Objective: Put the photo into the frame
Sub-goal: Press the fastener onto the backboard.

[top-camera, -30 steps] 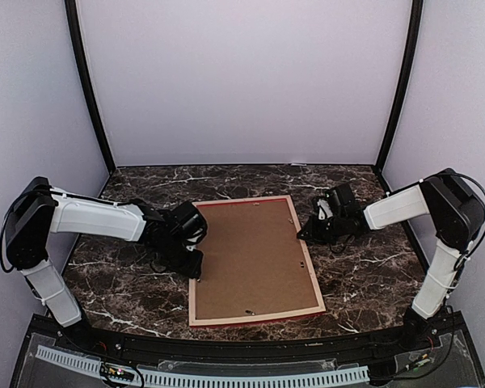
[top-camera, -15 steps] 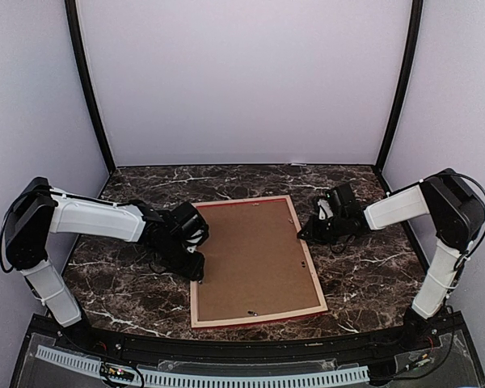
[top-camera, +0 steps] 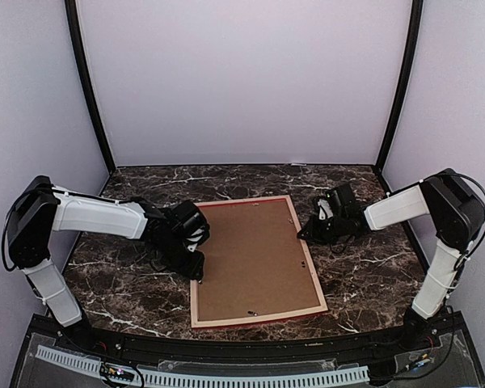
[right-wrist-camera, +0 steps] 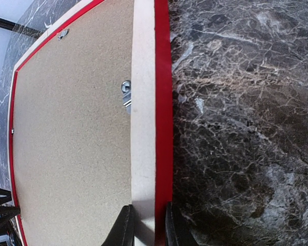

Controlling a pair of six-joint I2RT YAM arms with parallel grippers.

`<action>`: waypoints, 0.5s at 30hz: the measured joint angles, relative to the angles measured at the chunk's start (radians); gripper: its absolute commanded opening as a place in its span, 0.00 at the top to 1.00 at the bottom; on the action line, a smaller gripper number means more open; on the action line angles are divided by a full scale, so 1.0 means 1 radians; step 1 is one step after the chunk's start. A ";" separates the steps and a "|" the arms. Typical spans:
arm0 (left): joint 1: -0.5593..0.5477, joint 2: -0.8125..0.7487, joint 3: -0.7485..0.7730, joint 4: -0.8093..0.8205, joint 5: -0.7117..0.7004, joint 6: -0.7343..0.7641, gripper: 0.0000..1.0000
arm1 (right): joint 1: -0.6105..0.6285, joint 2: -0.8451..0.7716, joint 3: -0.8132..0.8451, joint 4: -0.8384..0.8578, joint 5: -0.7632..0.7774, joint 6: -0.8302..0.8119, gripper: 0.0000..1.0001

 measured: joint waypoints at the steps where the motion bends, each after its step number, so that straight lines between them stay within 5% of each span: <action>1: 0.001 0.000 0.001 -0.002 0.002 0.004 0.61 | 0.000 0.000 0.000 0.000 0.000 0.000 1.00; 15: 0.006 0.028 0.046 -0.075 0.032 0.107 0.64 | 0.002 0.002 0.000 0.002 0.000 0.000 1.00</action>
